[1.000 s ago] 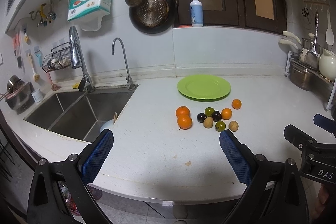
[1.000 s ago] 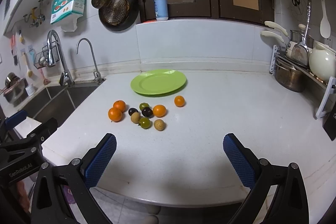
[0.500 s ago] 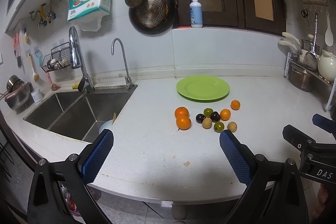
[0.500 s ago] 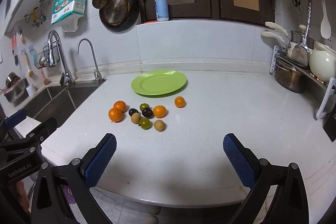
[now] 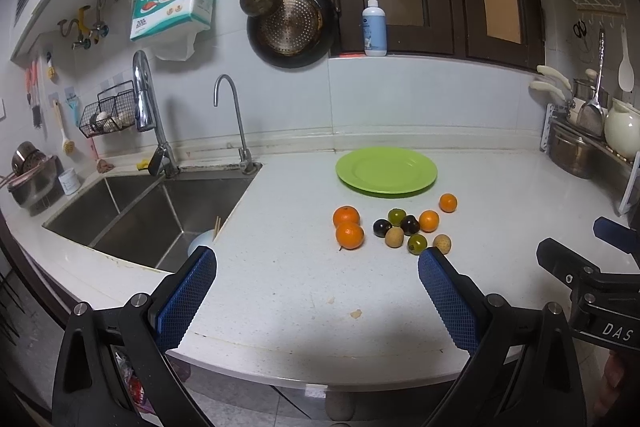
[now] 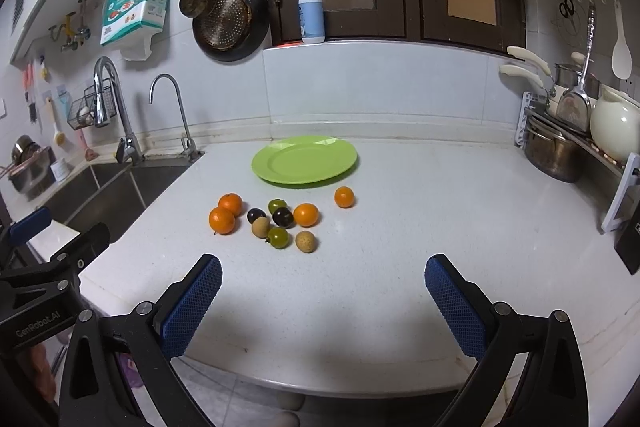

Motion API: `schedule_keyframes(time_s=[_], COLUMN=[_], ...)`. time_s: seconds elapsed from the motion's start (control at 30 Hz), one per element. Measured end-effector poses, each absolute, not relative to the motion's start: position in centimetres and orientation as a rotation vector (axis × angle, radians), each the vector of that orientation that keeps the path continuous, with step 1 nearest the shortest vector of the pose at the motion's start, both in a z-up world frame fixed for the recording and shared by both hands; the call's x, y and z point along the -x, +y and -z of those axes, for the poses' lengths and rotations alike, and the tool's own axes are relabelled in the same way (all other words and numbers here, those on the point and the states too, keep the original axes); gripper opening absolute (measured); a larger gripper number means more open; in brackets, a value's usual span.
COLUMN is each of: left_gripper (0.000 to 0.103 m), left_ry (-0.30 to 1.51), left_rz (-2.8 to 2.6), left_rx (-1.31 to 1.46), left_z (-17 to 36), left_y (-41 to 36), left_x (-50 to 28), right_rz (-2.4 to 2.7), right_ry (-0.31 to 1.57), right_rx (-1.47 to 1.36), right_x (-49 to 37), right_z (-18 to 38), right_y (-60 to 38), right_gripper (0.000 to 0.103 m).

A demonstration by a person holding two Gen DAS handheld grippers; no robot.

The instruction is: Organize fruits

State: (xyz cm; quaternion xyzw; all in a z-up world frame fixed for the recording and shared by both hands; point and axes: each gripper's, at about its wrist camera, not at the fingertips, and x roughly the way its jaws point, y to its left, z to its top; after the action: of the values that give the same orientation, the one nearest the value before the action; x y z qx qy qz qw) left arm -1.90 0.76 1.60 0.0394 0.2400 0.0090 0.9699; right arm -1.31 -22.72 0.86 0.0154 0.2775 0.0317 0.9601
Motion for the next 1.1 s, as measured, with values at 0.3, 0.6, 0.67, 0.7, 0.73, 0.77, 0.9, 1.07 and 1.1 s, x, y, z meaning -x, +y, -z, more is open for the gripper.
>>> schedule_keyframes(time_s=[0.3, 0.6, 0.67, 0.7, 0.73, 0.77, 0.9, 1.07, 1.1], left_gripper=[0.103, 0.103, 0.103, 0.103, 0.103, 0.103, 0.103, 0.103, 0.103], left_ry=[0.487, 0.497, 0.501, 0.503, 0.506, 0.509, 0.522, 0.533, 0.535], left_rz=[-0.019, -0.018, -0.019, -0.019, -0.02, -0.019, -0.018, -0.007, -0.004], left_rx=[-0.08, -0.084, -0.084, -0.085, -0.085, -0.084, -0.09, -0.096, -0.099], left_z=[-1.5, -1.1, -1.0, -0.9, -0.8, -0.7, -0.3, 0.3, 0.4], left_y=[0.8, 0.9, 1.0, 1.1, 1.1, 1.1, 1.2, 1.2, 1.1], left_x=[1.7, 1.1, 0.9, 0.7, 0.6, 0.4, -0.6, -2.2, -2.5], right_rz=[-0.068, -0.074, -0.075, -0.076, -0.077, -0.078, -0.084, -0.088, -0.087], right_ry=[0.564, 0.575, 0.578, 0.58, 0.582, 0.585, 0.598, 0.621, 0.625], right_rx=[-0.031, -0.032, -0.031, -0.031, -0.031, -0.031, -0.034, -0.034, -0.035], right_x=[1.2, 0.6, 0.4, 0.2, 0.1, -0.1, -0.9, -2.3, -2.6], right_z=[-0.9, -0.6, -0.5, -0.5, -0.5, -0.4, 0.0, 0.5, 0.6], right_y=[-22.5, -22.4, -22.3, -22.3, -22.3, -22.2, -22.0, -21.6, -21.6], right_gripper=[0.103, 0.103, 0.103, 0.103, 0.103, 0.103, 0.103, 0.103, 0.103])
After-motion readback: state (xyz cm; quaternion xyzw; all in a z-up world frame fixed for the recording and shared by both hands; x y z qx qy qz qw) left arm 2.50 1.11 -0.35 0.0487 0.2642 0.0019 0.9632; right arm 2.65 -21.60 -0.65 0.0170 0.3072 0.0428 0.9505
